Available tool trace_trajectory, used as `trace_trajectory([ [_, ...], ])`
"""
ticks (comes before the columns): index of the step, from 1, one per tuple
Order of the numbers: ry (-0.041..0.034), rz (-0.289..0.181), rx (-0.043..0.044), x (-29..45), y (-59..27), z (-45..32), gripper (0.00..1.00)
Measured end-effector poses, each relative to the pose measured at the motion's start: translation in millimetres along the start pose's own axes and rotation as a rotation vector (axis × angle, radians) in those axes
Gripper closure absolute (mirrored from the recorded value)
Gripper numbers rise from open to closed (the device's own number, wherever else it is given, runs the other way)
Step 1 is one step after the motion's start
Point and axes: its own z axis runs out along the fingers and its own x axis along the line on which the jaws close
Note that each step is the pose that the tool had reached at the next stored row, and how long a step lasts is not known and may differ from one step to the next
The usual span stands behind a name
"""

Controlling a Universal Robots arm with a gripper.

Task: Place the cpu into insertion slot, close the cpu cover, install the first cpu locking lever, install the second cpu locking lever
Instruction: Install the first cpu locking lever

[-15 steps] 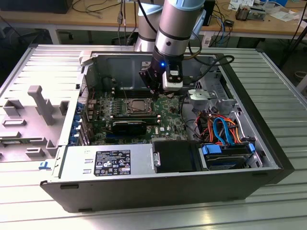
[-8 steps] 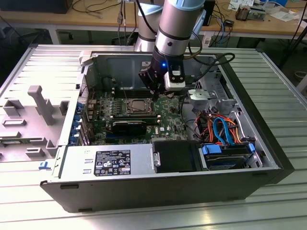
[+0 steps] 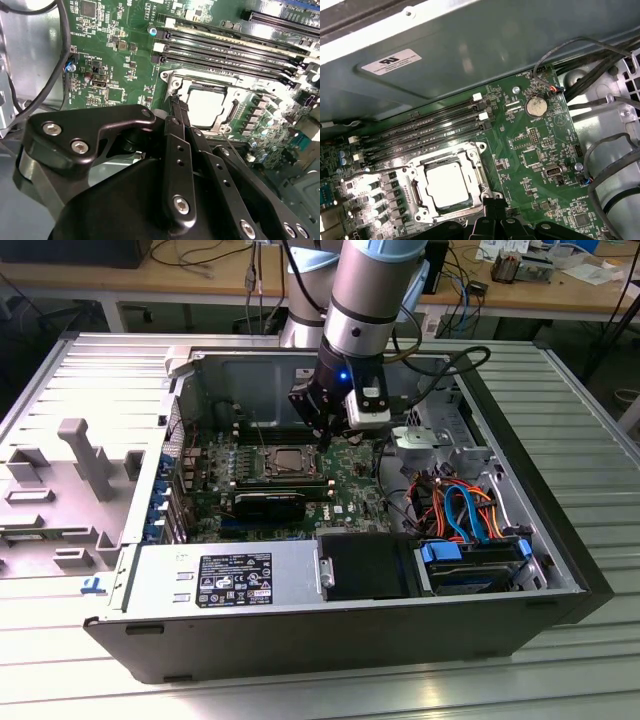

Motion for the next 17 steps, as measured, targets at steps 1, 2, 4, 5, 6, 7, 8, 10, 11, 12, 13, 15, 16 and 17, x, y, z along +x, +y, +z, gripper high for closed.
trace_trajectory([
  [1, -0.0001, -0.005, 0.0006, 0.0, 0.0, 0.0, 0.89],
  [2, -0.0001, -0.01, 0.0012, 0.0, 0.0, 0.0, 0.89],
  [4, -0.0002, -0.02, 0.0026, 0.0, 0.0, 0.1, 0.89],
  [5, -0.0004, -0.037, 0.0046, 0.0, 0.0, 0.2, 0.89],
  [6, -0.0005, -0.046, 0.0058, 0.0, 0.0, 0.2, 0.89],
  [7, -0.0005, -0.052, 0.0066, 0.0, 0.0, 0.2, 0.89],
  [8, -0.0006, -0.057, 0.0073, 0.0, 0.0, 0.2, 0.89],
  [10, -0.0007, -0.068, 0.0087, 0.0, 0.0, 0.2, 0.89],
  [11, -0.0007, -0.074, 0.0095, 0.0, 0.0, 0.2, 0.89],
  [12, -0.0008, -0.08, 0.0102, 0.0, 0.0, 0.2, 0.89],
  [13, -0.0009, -0.087, 0.0111, 0.0, 0.0, 0.2, 0.89],
  [15, -0.001, -0.103, 0.0131, 0.0, 0.0, 0.2, 0.89],
  [16, -0.0012, -0.117, 0.015, 0.0, 0.0, 0.2, 0.89],
  [17, -0.0013, -0.13, 0.0166, 0.0, 0.0, 0.2, 0.89],
])
